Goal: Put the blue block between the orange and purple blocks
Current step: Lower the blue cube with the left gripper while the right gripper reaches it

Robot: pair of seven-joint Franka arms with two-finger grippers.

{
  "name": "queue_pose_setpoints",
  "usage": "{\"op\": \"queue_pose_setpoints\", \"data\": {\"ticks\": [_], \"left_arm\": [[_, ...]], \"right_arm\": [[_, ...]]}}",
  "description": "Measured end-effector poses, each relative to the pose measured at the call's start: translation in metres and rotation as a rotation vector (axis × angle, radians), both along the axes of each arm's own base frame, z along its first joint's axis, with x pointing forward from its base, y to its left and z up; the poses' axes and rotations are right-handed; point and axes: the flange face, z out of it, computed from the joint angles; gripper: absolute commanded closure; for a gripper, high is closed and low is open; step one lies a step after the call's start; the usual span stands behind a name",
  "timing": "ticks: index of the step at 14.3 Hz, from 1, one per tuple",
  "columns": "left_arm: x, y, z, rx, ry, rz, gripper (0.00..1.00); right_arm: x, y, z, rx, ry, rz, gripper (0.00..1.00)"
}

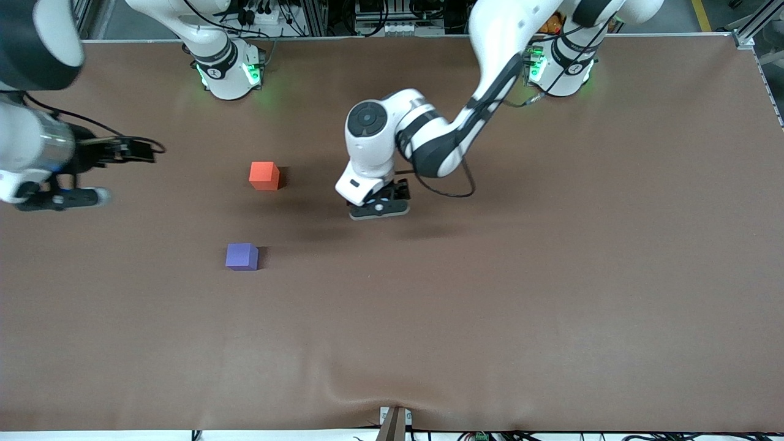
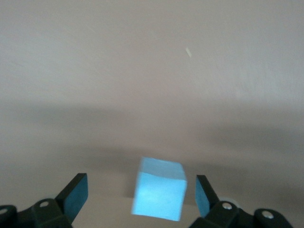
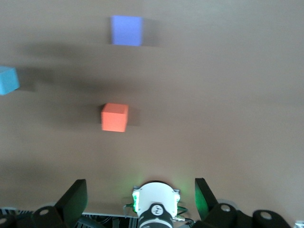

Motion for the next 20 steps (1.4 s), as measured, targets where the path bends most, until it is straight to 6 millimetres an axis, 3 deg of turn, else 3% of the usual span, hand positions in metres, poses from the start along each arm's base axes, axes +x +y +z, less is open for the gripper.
{"op": "queue_pose_setpoints", "data": {"ticks": [3, 5, 9, 13, 15, 20], "left_arm": [[0.061, 0.087, 0.074, 0.023, -0.012, 0.036, 0.00], [0.107, 0.156, 0.088, 0.025, -0.012, 0.037, 0.00], [0.163, 0.268, 0.067, 0.055, 0.038, -0.086, 0.00], [0.195, 0.358, 0.049, 0.087, 0.067, -0.218, 0.00], [0.210, 0.400, 0.045, 0.120, 0.046, -0.263, 0.00], [0.226, 0.470, 0.018, 0.149, 0.052, -0.382, 0.00]], "right_arm": [[-0.006, 0.067, -0.009, 0.055, 0.004, -0.113, 0.00], [-0.009, 0.103, -0.027, 0.082, 0.006, -0.155, 0.00], [-0.026, 0.177, -0.084, 0.099, -0.028, -0.159, 0.00], [-0.073, 0.285, -0.162, 0.078, -0.114, -0.224, 0.00], [-0.092, 0.326, -0.197, 0.080, -0.139, -0.238, 0.00], [-0.107, 0.371, -0.270, 0.097, -0.196, -0.227, 0.00]]}}
